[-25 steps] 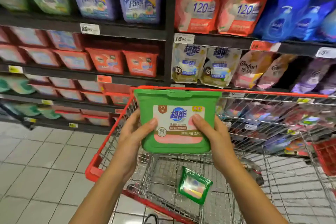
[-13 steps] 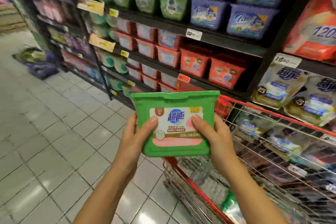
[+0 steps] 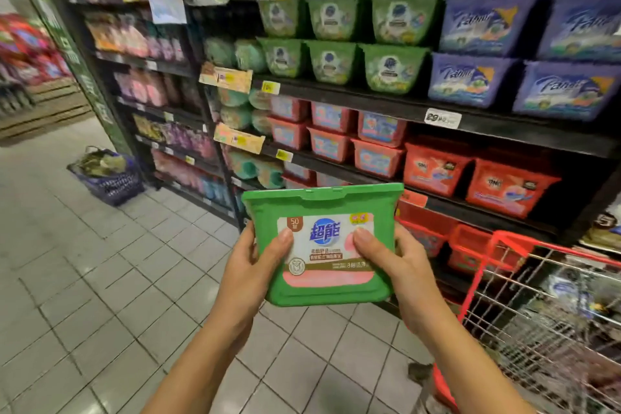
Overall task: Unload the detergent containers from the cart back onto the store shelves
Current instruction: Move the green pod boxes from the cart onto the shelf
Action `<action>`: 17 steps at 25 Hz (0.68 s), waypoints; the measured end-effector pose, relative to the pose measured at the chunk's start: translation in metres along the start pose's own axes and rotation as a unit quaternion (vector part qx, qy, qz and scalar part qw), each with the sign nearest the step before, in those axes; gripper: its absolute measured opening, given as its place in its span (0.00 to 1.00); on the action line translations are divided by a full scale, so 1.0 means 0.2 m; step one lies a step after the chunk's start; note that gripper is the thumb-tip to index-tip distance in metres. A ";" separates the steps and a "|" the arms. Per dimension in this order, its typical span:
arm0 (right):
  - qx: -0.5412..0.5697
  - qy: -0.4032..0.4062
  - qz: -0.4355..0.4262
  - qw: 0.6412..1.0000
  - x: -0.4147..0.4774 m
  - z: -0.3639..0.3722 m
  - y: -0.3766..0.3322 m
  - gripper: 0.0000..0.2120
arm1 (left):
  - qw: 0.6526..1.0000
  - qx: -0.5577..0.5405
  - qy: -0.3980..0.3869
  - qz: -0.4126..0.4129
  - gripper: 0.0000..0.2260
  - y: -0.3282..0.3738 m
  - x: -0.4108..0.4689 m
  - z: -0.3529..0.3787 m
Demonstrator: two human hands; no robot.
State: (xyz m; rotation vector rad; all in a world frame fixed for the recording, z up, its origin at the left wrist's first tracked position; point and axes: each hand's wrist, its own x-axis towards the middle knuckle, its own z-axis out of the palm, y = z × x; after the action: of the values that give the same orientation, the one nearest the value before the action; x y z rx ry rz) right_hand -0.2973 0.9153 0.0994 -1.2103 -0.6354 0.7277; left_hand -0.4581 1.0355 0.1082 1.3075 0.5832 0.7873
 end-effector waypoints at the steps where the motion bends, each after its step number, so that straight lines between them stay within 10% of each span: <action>1: 0.002 -0.003 -0.002 1.000 0.07 0.04 -0.02 0.30 | 1.000 0.001 -0.007 0.005 0.27 0.02 0.08 -0.03; 17: -0.170 -0.086 -0.190 0.963 1.69 0.31 -0.71 0.38 | 0.987 -0.032 -0.074 0.138 0.22 0.67 1.89 -0.17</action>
State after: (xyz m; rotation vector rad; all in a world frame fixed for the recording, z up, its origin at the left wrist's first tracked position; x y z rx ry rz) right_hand -0.1144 1.1905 0.2691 -1.2929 -1.1373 0.4079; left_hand -0.2740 1.3614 0.2530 1.3901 0.2582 0.9185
